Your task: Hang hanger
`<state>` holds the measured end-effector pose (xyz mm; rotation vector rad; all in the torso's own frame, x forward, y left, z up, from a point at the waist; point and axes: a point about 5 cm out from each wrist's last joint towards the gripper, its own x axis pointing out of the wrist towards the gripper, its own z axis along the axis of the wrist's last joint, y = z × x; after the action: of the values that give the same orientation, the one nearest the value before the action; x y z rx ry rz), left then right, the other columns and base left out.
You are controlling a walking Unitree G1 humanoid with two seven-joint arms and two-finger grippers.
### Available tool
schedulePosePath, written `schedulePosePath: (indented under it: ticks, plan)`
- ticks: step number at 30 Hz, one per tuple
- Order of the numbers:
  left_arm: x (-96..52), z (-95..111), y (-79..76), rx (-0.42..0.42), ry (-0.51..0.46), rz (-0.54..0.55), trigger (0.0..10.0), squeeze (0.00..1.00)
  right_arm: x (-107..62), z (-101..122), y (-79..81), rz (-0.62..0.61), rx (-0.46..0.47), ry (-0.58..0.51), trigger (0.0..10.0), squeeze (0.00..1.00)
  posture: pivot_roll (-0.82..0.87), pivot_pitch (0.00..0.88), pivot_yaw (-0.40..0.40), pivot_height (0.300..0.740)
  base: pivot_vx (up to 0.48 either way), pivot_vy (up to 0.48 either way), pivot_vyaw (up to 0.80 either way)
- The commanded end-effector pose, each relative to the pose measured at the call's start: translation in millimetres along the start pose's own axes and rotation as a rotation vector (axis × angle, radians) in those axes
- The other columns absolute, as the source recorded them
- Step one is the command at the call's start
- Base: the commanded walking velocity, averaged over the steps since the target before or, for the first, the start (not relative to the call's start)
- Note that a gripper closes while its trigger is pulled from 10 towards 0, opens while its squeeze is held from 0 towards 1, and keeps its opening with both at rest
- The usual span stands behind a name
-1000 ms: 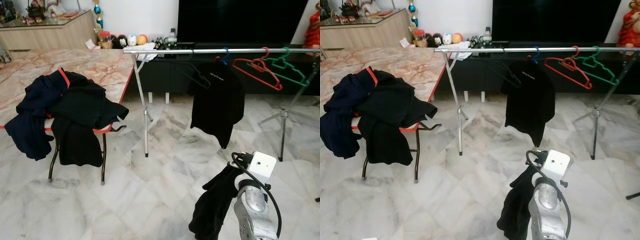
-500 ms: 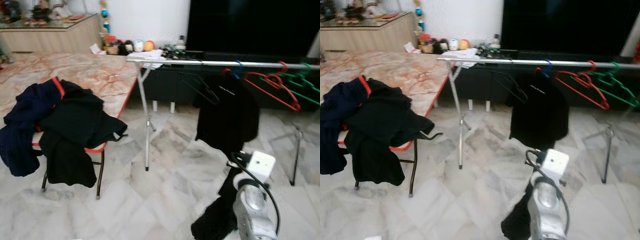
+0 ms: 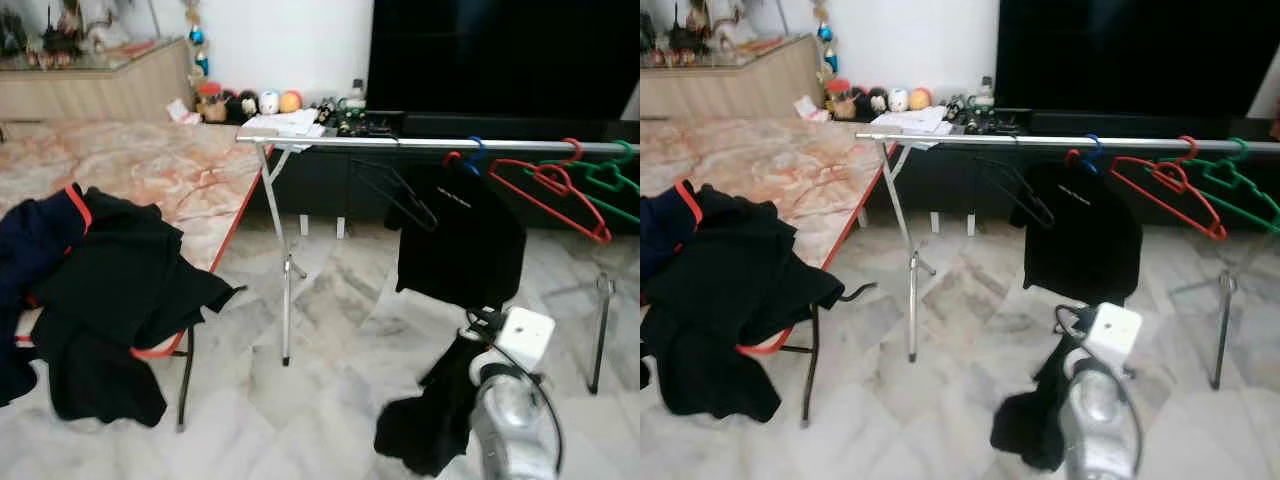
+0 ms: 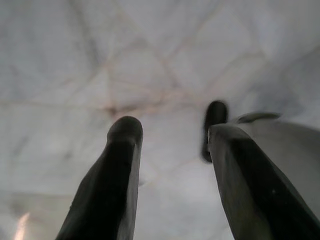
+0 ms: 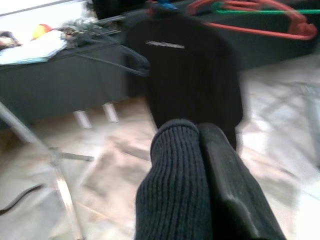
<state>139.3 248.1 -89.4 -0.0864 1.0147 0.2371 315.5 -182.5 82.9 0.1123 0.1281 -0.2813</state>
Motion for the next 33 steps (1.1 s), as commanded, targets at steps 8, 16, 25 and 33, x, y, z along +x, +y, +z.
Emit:
schedulePosePath:
  ticks: [8,16,25,33]
  plan:
    - [-1.2,-3,7.7,0.036,0.026,0.024,10.0,0.0,1.8,5,-2.2,0.009,0.0,-0.023,10.0,0.0,0.04,0.021,0.044,0.74,0.068,0.0,0.0]
    - [-1.7,-4,9.0,0.065,0.026,0.024,10.0,0.0,1.9,0,-0.9,0.043,-0.004,-0.005,10.0,0.0,0.03,0.0,0.048,0.74,0.0,-0.287,0.0]
    - [-1.0,-7,-0.6,0.066,0.024,0.011,10.0,0.0,1.5,1,0.3,0.057,-0.008,-0.016,10.0,0.0,0.03,0.0,0.052,0.74,0.0,-0.472,0.0]
    - [-0.3,-4,-2.0,0.066,0.015,0.009,10.0,0.0,1.1,1,7.7,0.104,-0.034,-0.023,10.0,0.0,0.03,0.0,0.049,0.74,0.0,-0.472,0.0]
